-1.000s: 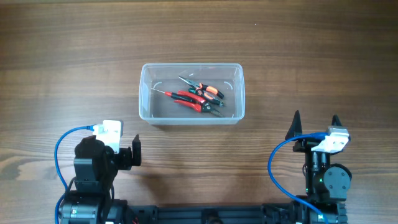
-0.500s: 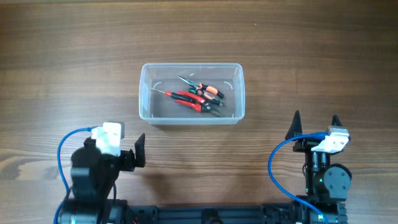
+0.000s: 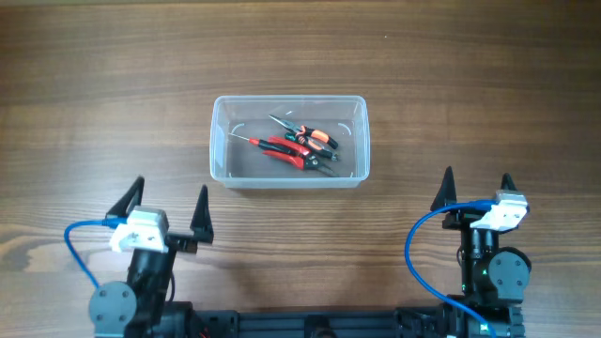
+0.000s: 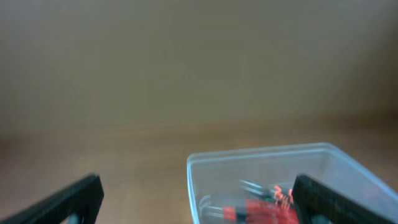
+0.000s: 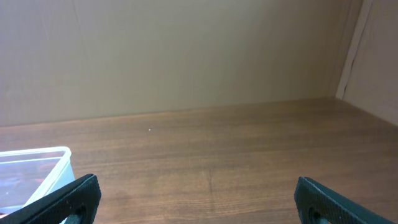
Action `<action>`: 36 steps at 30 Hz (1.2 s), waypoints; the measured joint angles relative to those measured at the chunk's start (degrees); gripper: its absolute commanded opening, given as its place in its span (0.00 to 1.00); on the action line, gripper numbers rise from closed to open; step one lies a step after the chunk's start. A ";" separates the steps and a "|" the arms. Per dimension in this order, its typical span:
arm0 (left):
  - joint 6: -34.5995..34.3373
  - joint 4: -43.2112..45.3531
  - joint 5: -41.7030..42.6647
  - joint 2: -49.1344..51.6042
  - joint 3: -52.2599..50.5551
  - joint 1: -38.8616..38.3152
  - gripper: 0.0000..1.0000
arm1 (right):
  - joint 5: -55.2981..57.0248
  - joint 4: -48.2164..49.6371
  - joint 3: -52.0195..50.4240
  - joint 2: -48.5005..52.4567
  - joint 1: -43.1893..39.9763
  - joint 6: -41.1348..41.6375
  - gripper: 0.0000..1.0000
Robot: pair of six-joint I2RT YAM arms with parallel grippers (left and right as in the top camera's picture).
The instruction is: Pack container
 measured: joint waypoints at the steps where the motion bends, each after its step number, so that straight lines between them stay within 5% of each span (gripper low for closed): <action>1: -0.02 4.39 -0.07 -0.02 -2.36 0.00 1.00 | 0.02 0.00 0.00 0.00 0.00 0.00 1.00; 6: -0.17 18.12 -0.37 0.04 -14.47 0.00 1.00 | 0.17 0.00 0.00 0.00 0.00 0.00 1.00; 11: -0.42 10.88 1.29 0.07 -17.57 0.00 1.00 | 0.17 0.00 0.00 0.00 0.00 0.00 1.00; 36: -2.58 11.04 2.82 0.15 -17.53 0.00 1.00 | 0.17 0.00 0.00 0.00 0.00 0.00 1.00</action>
